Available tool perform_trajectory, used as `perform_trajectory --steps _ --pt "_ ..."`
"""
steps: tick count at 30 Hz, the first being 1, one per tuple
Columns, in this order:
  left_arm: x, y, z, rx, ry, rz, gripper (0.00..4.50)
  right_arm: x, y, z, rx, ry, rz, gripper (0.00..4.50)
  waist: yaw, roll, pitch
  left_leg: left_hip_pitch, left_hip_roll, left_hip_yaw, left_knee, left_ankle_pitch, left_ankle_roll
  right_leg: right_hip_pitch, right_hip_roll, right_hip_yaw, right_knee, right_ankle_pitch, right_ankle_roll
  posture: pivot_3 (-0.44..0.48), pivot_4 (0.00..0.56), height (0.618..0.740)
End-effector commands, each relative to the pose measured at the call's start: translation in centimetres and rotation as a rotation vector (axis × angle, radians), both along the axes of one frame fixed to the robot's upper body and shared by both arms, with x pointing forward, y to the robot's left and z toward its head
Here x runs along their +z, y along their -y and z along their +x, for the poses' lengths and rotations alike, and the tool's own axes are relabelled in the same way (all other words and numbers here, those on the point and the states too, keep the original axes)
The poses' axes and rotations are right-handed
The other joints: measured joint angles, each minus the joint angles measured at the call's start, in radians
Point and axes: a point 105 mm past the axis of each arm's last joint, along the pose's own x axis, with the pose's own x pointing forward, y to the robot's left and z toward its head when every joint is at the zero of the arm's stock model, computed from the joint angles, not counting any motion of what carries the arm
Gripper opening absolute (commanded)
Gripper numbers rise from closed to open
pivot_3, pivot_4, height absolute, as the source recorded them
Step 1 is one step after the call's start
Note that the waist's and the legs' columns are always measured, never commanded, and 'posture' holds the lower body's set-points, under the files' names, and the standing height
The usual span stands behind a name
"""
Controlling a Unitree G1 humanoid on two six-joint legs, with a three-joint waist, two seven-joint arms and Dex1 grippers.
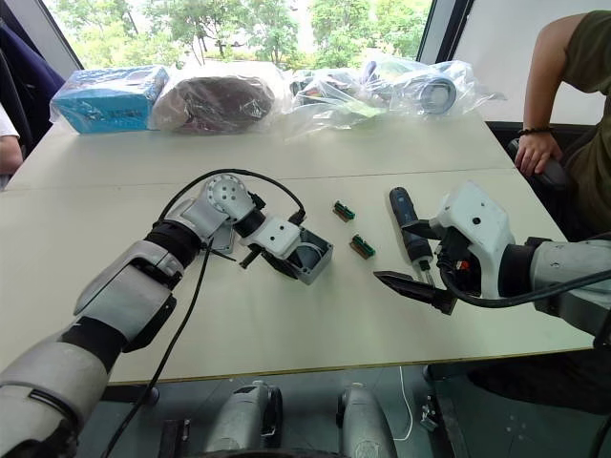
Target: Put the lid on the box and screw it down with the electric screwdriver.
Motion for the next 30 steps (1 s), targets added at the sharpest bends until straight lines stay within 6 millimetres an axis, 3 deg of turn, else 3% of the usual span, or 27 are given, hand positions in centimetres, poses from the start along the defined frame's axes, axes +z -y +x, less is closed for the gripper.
perform_trajectory --steps 1,5,12,15,17,22,25,27,30 --pt "1.6 0.3 0.1 -0.006 0.026 -0.060 2.84 0.9 -0.3 0.0 0.022 0.052 -0.014 4.50 0.000 0.000 0.000 0.000 0.000 0.000 0.000 0.000 0.000 0.000 0.000 0.000 0.000 0.000 0.000 0.000 0.150 0.740" --pt "3.9 0.0 0.0 0.011 0.035 -0.133 4.39 0.9 -0.4 0.0 0.029 0.049 -0.016 4.50 0.000 0.000 0.000 0.000 0.000 0.000 0.000 0.000 0.000 0.000 0.000 0.000 0.000 0.000 0.000 0.000 0.150 0.740" --pt "8.0 -3.7 -0.8 0.135 -0.014 -0.234 4.49 1.2 -0.5 0.2 0.045 0.048 -0.002 4.50 -0.006 0.000 0.000 0.001 0.001 -0.001 0.000 0.000 0.000 0.000 0.000 0.000 0.002 0.000 0.000 0.000 0.150 0.740" --pt "10.9 -6.5 0.5 0.381 -0.033 -0.417 4.49 1.1 -1.1 0.4 0.073 0.049 0.019 4.50 -0.004 0.000 0.000 0.001 0.001 -0.001 0.000 0.000 0.000 0.000 0.000 0.000 0.002 0.000 0.000 0.000 0.150 0.740" --pt "11.7 -7.9 2.0 0.602 -0.040 -0.545 4.49 1.0 -1.5 0.6 0.089 0.049 0.031 4.50 -0.005 0.000 0.000 0.001 0.001 -0.001 0.000 0.000 0.000 0.000 0.000 0.000 0.003 0.000 0.000 0.000 0.150 0.740" --pt "10.2 -10.9 3.9 1.033 -0.003 -0.616 4.49 1.0 -2.2 1.0 0.122 0.044 0.044 4.50 0.000 0.000 0.000 0.001 0.001 -0.001 0.001 0.000 0.000 0.000 -0.001 0.000 0.004 0.001 0.002 0.000 0.150 0.740" --pt "8.5 -16.4 4.4 1.436 0.074 -0.584 4.49 1.0 -2.7 1.4 0.162 0.036 0.044 4.50 -0.003 0.000 0.000 0.001 0.000 0.000 0.001 0.000 0.000 0.000 -0.001 0.001 0.004 0.001 0.003 0.000 0.150 0.740" --pt "8.0 -18.5 3.7 1.557 0.081 -0.566 4.49 1.2 -2.9 1.6 0.183 0.037 0.041 4.50 -0.012 -0.001 0.000 0.001 0.000 0.000 0.001 0.000 0.000 0.000 0.000 0.001 0.005 0.001 0.003 0.000 0.150 0.740" --pt "7.4 -19.6 3.2 1.659 0.071 -0.563 4.49 1.4 -3.1 2.0 0.208 0.044 0.045 4.50 -0.009 -0.001 0.000 0.002 0.001 -0.001 0.000 0.000 0.000 -0.001 0.000 0.000 0.006 0.001 0.002 0.000 0.150 0.740"
